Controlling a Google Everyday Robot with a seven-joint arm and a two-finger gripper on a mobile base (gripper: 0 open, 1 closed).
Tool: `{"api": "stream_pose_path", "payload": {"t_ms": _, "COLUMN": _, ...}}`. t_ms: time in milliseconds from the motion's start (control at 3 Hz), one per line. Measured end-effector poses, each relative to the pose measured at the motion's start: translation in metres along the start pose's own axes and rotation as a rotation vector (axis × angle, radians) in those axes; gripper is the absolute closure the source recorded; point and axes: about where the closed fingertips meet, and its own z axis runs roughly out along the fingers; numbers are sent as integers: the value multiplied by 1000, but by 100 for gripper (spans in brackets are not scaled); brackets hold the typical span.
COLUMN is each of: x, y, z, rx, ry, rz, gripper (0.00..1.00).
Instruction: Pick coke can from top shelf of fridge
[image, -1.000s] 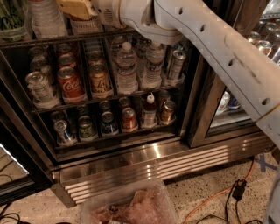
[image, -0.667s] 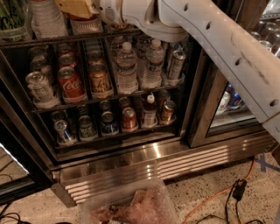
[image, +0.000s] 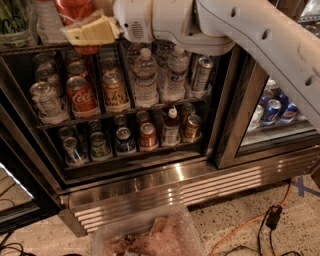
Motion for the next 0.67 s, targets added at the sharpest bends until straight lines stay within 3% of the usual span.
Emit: {"api": "stream_pose_path", "payload": {"t_ms": 667, "x": 45, "y": 23, "z": -13, "rx": -43, "ry": 125, "rz": 21, "gripper": 100}}
